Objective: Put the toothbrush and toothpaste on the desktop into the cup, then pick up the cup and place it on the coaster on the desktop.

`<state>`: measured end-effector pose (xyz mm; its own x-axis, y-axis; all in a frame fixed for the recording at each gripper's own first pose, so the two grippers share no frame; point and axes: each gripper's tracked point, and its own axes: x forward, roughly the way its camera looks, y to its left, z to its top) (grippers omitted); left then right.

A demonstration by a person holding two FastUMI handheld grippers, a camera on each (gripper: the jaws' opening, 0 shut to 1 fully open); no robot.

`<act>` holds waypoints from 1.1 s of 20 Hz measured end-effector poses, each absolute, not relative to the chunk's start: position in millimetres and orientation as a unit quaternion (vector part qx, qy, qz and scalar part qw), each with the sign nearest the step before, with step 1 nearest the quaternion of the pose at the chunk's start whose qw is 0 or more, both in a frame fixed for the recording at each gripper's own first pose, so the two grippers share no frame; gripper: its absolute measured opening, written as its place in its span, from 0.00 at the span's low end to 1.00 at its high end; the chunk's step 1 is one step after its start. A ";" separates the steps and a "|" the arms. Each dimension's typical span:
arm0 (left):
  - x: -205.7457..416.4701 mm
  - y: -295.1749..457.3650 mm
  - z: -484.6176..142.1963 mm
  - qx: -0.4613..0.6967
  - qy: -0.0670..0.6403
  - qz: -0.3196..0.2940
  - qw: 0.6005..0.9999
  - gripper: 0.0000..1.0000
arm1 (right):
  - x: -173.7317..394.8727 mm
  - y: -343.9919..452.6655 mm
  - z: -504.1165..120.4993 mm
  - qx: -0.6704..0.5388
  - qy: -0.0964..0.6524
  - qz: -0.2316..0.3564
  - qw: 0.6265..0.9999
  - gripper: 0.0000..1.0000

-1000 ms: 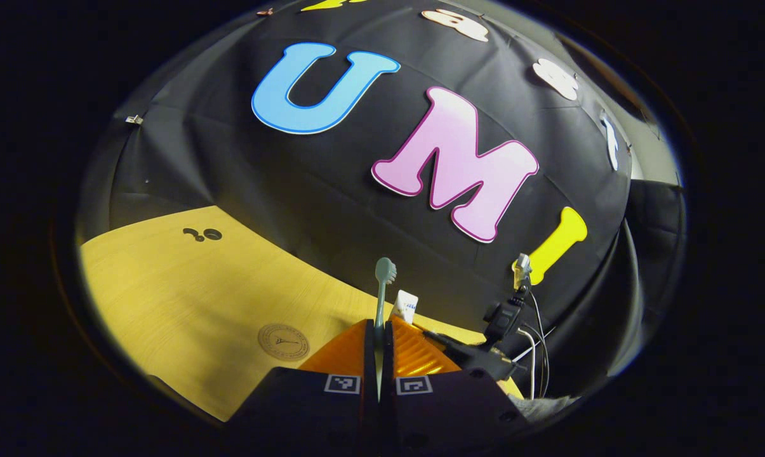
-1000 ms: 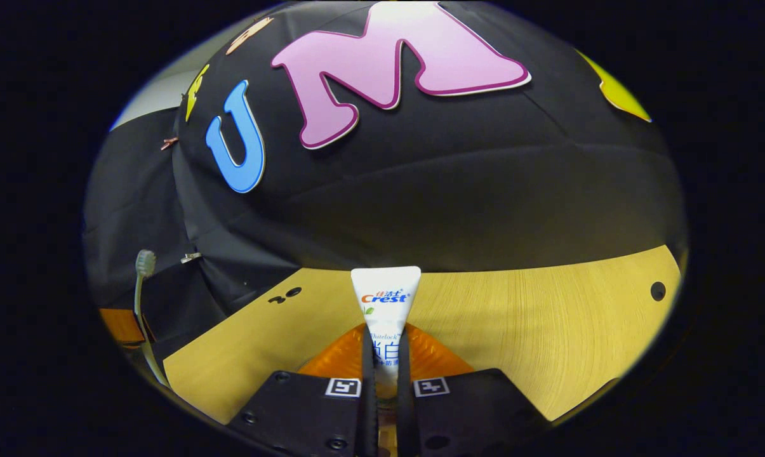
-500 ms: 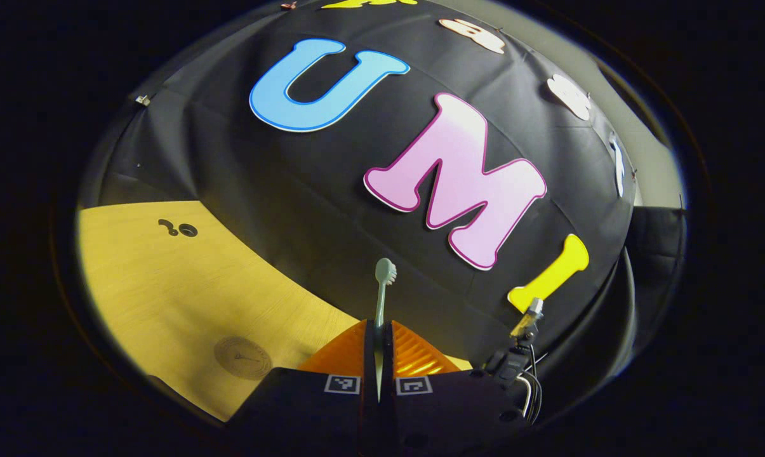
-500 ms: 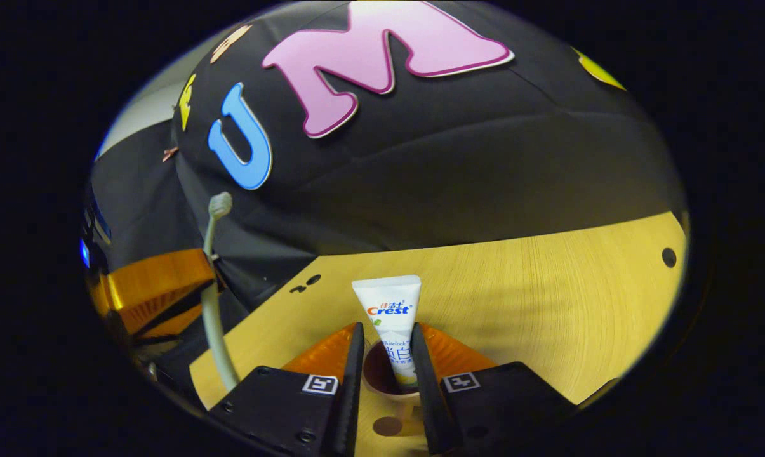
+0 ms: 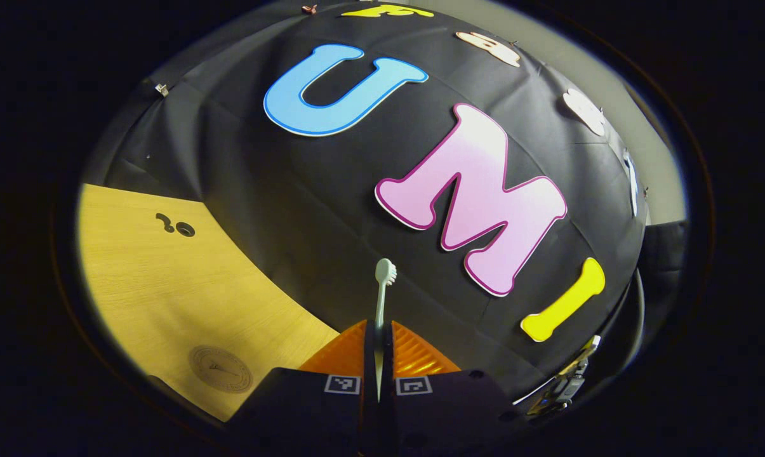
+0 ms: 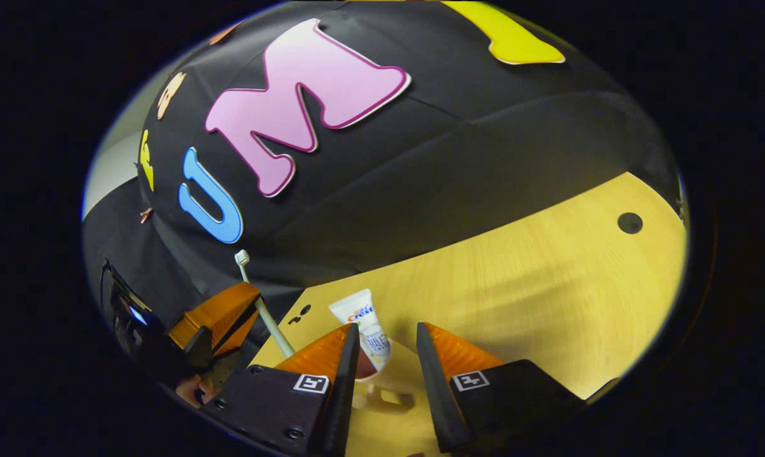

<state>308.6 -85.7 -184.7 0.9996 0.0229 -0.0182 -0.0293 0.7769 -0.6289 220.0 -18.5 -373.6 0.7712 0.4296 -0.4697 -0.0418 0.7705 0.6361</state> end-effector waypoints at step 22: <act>316.4 -121.6 -284.8 -0.215 0.056 0.050 0.974 0.14 | 152.1 -17.2 -400.7 0.285 0.383 0.156 0.865 0.55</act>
<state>316.4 -121.6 -284.8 0.9888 0.0728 -0.1307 -0.1211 0.9023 -0.4138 152.1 -17.2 -400.7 0.6581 0.4877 -0.5736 -0.0510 0.7890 0.6123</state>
